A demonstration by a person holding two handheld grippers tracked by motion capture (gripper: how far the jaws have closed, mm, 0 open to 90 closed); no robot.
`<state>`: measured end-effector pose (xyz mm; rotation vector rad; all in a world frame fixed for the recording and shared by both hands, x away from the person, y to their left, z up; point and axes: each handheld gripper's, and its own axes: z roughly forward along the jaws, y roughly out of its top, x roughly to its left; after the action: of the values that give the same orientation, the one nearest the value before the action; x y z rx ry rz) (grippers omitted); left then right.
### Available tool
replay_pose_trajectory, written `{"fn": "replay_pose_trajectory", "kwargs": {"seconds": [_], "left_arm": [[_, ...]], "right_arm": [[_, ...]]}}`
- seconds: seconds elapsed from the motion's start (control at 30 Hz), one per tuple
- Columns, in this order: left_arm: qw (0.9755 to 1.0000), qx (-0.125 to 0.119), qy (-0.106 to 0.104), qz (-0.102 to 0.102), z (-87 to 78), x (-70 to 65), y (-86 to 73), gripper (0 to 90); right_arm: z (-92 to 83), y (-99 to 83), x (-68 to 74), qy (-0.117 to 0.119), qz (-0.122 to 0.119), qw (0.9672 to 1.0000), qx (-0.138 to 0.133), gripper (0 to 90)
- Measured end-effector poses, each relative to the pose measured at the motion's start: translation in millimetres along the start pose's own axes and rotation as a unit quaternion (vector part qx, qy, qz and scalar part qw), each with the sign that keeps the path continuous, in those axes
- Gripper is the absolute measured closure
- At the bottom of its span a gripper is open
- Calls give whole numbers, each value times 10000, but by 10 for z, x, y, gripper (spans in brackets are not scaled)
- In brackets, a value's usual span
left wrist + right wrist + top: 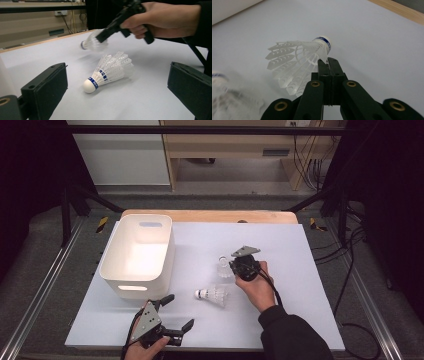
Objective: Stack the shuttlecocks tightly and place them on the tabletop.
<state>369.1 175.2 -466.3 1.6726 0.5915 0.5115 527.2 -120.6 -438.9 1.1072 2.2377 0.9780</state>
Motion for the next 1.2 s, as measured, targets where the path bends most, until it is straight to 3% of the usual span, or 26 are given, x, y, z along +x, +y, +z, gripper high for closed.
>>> {"fn": "replay_pose_trajectory", "kwargs": {"seconds": [0.2,0.4,0.6,0.9,1.03,1.2], "left_arm": [[10000,15,41,-4,-14,13,-3,24],[10000,-4,63,-42,-27,35,-4,24],[10000,-2,74,-53,-28,39,-7,24],[10000,14,82,-45,-31,40,-10,23],[9999,4,113,-63,-39,51,-12,24],[9999,5,121,-52,-40,50,-11,23]], "right_arm": [[-363,-299,-65,198,-153,9996,-123,900],[-610,-608,-141,376,-272,9989,-117,900],[-690,-833,-249,495,-336,9982,-26,898],[-669,-852,-283,621,-423,9972,-1,870],[-657,-840,-262,608,-379,9974,-30,758],[-675,-831,-200,552,-393,9977,32,542]]}}
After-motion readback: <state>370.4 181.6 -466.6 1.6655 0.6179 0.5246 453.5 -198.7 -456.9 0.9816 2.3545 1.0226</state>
